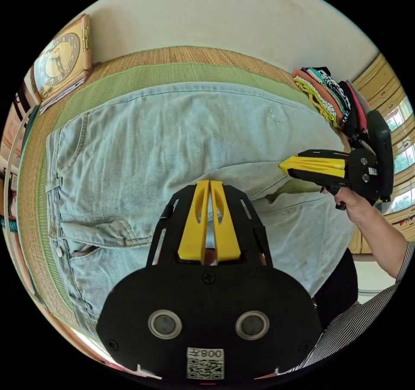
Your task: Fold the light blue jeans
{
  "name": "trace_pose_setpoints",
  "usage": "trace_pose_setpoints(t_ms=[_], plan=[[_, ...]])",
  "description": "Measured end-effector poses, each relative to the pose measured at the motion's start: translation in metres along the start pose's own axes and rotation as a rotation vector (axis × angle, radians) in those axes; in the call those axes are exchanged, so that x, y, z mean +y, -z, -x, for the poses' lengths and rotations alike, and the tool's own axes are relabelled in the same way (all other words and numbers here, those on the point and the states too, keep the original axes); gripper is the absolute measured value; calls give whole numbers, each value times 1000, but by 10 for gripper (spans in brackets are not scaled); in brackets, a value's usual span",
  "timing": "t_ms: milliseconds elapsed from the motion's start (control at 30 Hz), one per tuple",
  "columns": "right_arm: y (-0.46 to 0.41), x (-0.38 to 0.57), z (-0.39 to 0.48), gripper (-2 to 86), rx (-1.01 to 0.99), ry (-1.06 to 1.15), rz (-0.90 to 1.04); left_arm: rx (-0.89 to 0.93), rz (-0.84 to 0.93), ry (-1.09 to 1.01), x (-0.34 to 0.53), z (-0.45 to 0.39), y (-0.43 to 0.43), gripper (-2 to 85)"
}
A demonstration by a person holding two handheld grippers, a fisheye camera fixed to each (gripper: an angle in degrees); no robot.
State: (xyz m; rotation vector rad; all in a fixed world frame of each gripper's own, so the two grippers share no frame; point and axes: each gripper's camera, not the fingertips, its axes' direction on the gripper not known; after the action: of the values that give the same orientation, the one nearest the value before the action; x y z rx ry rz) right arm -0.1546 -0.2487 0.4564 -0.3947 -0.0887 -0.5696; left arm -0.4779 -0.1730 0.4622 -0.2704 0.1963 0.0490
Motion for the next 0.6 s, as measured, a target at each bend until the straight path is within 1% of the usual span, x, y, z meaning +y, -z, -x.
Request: trace_pose_setpoints(t_ms=[67, 133, 167, 267, 333, 367, 533, 600], plan=[[15, 3, -5, -2, 0, -23, -64, 7, -119, -17, -2, -8, 20, 4], [23, 1, -10, -2, -22, -31, -85, -6, -143, -30, -10, -12, 24, 4], [23, -3, -12, -2, -18, -32, -92, -51, -107, -46, -17, -15, 16, 4], [6, -21, -14, -3, -1, -22, -25, -130, 29, -84, -34, -19, -15, 4], [-12, -28, -16, -3, 23, -19, 46, -146, -15, -65, -40, -19, -14, 3], [-10, -29, -20, -2, 21, -30, 5, -137, -10, -56, -46, -17, -16, 3], [-10, -35, -33, -2, 11, -46, 3, -116, -27, -47, -57, -16, -15, 4], [4, -32, -36, 1, 17, -42, -69, -107, -93, -61, -57, -19, -3, 4]])
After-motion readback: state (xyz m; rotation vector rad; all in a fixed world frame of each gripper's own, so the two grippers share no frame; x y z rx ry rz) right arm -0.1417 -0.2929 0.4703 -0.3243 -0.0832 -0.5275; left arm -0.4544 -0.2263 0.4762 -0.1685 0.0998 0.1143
